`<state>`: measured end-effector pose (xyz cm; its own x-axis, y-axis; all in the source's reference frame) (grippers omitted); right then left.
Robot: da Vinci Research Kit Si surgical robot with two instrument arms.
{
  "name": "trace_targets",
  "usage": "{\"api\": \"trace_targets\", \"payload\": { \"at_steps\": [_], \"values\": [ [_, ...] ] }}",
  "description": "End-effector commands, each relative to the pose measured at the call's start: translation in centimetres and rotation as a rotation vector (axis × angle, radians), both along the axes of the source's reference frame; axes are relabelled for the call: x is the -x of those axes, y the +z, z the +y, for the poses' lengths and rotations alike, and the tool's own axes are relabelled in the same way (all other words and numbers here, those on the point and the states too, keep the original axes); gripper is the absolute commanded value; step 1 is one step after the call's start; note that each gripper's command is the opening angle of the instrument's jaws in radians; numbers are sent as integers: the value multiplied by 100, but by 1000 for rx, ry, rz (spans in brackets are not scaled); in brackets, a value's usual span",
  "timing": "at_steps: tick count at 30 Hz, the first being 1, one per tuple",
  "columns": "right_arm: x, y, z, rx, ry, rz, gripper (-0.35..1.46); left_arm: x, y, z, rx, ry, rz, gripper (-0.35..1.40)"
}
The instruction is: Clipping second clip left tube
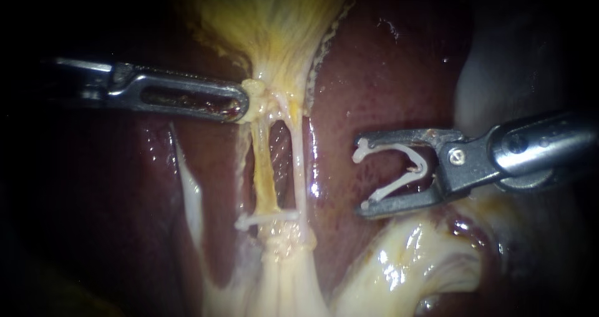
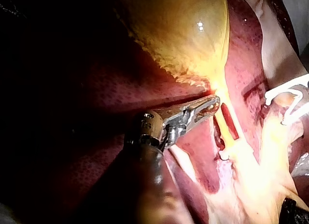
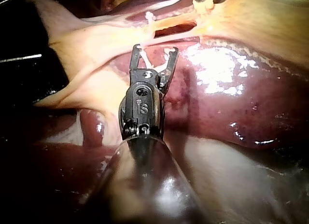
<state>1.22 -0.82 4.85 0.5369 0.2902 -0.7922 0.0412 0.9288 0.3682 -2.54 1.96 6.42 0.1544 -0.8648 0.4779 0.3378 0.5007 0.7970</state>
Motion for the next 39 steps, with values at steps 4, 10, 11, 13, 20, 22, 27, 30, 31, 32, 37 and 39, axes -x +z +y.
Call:
{"api": "trace_targets", "payload": {
  "at_steps": [4,10,11,13,20,22,27,30,31,32,37,39],
  "values": [
    [0,0,0,0,0,0,50,-9,-4,0,-2,4,-3,-35],
    [0,1,1,0,0,0,50,-38,-27,11,-12,0,0,-35],
    [1,1,1,0,0,0,50,-42,-32,14,-13,-3,2,-35],
    [1,1,1,0,0,0,50,-51,-40,19,-15,-12,7,-35],
    [0,2,1,-56,36,18,50,-53,-44,20,-14,-23,8,-35],
    [-3,4,1,-128,34,58,50,-53,-44,20,-14,-23,8,-35],
    [-14,12,-5,-268,76,104,50,-53,-44,20,-14,-24,8,-35],
    [-25,17,-11,-339,96,121,50,-52,-44,19,-13,-24,9,-35],
    [-29,19,-13,-354,99,124,50,-52,-44,19,-13,-24,9,-35],
    [-33,21,-15,-375,104,128,50,-52,-43,19,-13,-24,9,-35],
    [-52,29,-21,-445,126,165,50,-50,-43,19,-12,-25,10,-35],
    [-59,32,-23,-467,127,173,50,-50,-43,18,-12,-26,10,-35]
  ]
}}
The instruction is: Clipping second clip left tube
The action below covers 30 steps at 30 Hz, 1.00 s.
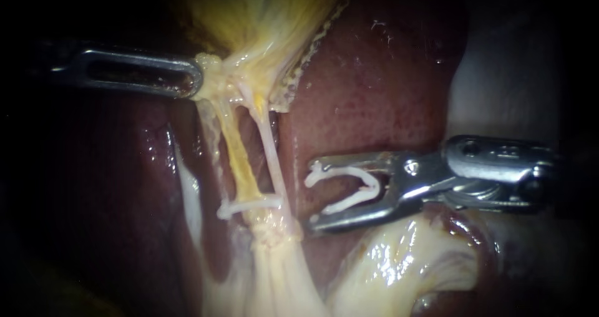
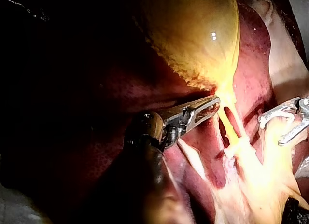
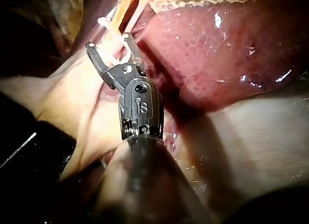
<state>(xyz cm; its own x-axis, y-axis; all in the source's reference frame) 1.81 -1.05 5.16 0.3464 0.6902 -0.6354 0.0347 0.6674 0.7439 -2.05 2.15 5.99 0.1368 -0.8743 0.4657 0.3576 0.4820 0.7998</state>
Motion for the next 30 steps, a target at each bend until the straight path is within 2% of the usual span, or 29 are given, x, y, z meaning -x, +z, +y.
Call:
{"api": "trace_targets", "payload": {
  "at_steps": [1,9,17,23,30],
  "values": [
    [-3,1,-1,-9,1,4,50,0,0,0,0,0,1,-35],
    [-23,18,-4,-43,20,15,50,2,0,-1,1,-1,1,-35],
    [-28,41,-3,-67,15,13,50,2,0,-1,1,-2,2,-35],
    [-35,54,-5,-79,-11,22,49,2,-1,-1,1,-2,2,-35],
    [-39,56,-7,-95,-60,56,48,3,-1,-1,1,-2,2,-35]
  ]
}}
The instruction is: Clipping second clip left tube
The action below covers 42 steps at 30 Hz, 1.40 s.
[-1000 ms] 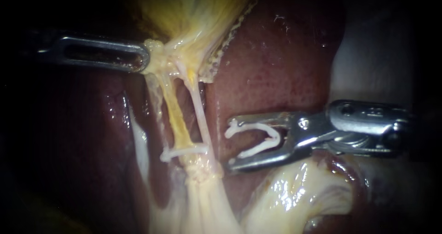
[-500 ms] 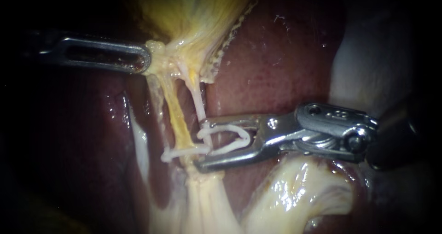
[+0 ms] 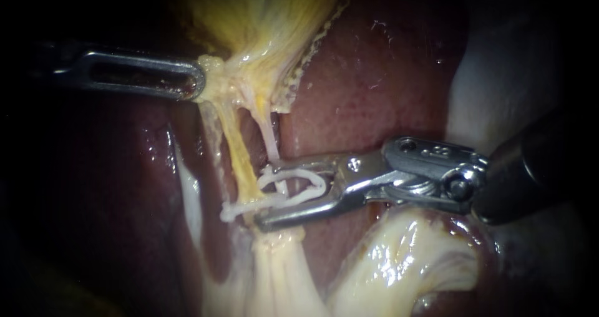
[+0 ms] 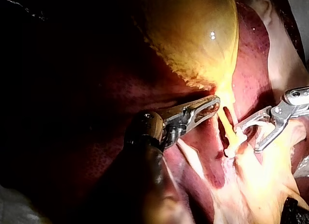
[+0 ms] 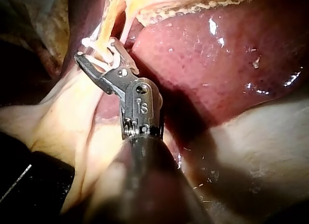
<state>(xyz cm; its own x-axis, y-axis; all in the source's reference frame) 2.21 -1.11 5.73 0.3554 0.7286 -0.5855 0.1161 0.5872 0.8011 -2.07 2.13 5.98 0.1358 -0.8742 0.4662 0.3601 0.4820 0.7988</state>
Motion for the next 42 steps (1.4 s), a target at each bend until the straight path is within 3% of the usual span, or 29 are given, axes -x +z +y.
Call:
{"api": "trace_targets", "payload": {
  "at_steps": [1,9,32,36,42],
  "values": [
    [1,-1,-1,-2,-2,4,48,0,0,0,0,0,0,-35],
    [-1,3,1,4,1,7,47,1,0,-1,1,-3,2,-35],
    [-6,46,12,20,26,-22,48,6,3,-2,2,-1,1,-35],
    [-13,47,12,21,27,-27,48,7,4,-3,1,1,0,-35],
    [-30,38,7,-5,59,15,49,9,5,-3,1,3,-1,-35]
  ]
}}
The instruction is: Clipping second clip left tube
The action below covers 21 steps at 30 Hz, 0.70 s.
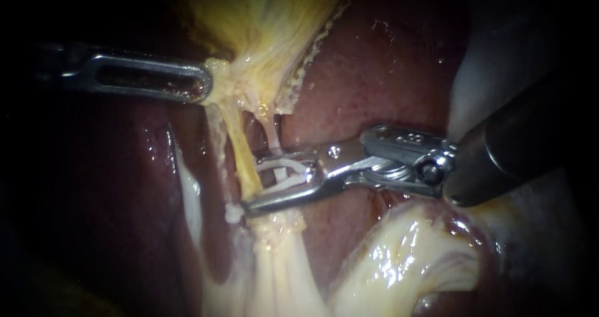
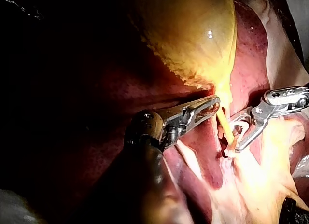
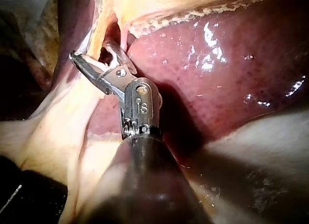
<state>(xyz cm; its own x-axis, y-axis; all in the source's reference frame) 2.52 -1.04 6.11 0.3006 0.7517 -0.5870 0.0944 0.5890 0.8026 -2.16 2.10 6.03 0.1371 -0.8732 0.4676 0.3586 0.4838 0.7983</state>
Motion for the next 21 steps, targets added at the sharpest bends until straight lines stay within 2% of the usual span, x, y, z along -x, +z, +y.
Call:
{"api": "trace_targets", "payload": {
  "at_steps": [1,4,13,21],
  "values": [
    [-4,-3,-2,-7,4,6,49,0,0,0,0,1,-1,-35],
    [-12,-10,-7,-25,9,27,49,0,0,0,0,1,-1,-35],
    [-20,-36,-22,-54,-10,78,49,-1,0,0,0,1,-1,-35],
    [-23,-45,-27,-57,-19,90,45,-1,0,0,0,1,-1,-35]
  ]
}}
